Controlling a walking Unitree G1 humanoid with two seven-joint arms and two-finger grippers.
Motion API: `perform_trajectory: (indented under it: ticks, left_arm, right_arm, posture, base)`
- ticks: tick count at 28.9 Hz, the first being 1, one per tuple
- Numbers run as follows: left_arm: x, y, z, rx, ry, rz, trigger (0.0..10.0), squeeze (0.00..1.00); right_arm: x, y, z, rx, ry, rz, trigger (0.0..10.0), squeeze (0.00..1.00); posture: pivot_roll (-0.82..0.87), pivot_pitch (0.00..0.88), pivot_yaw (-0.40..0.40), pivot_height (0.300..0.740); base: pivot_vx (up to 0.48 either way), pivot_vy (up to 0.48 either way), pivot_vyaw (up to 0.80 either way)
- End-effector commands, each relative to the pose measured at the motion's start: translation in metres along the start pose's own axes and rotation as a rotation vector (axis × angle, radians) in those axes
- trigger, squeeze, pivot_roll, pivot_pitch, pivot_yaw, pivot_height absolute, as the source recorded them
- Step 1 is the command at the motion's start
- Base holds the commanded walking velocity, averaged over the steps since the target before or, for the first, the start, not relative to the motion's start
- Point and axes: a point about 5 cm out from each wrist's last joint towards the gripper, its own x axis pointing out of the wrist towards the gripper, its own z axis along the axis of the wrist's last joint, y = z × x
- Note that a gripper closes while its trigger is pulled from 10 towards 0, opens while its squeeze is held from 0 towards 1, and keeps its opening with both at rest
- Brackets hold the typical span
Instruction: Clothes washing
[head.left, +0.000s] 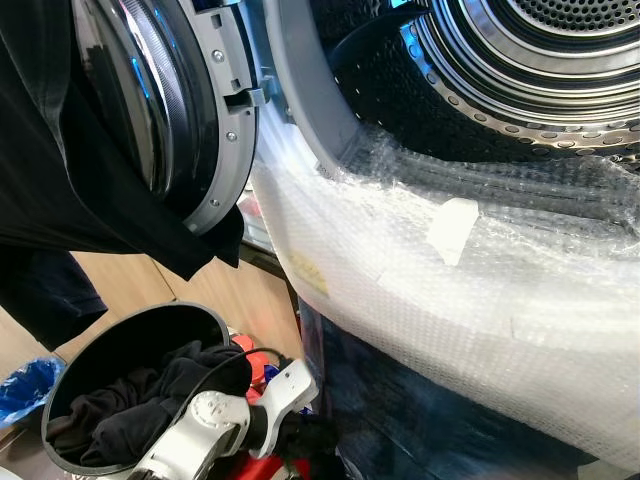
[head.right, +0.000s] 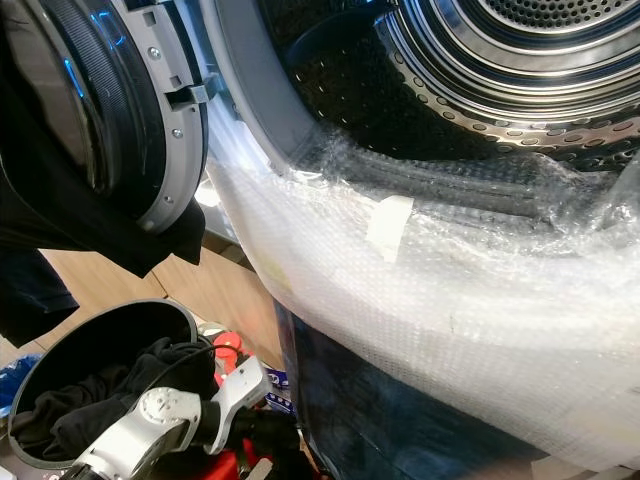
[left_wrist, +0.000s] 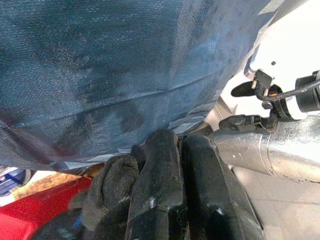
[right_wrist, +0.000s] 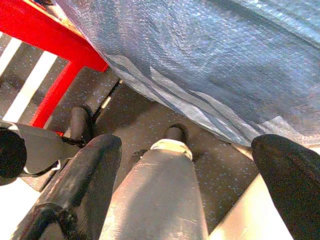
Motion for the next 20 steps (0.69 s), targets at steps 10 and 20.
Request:
perform_trajectory:
  ticks: [10,20]
  left_arm:
    - [-0.005,-0.002,-0.005,0.028,0.005,-0.014,0.0,0.0]
    - [-0.002,-0.007,-0.007,0.034,0.018,-0.046,0.0,0.0]
  right_arm:
    - [-0.006,0.02,0.009,-0.339,-0.061,0.481,10.0,0.0]
    - [-0.013,0.011,0.021,-0.4,-0.109,0.648,10.0,0.0]
  posture:
    - [0.06,0.09,0.119,0.74]
    - [0.05,0.107,0.117,0.74]
  base:
    - [0.0,0.0,0.0]
    - [0.0,0.0,0.0]
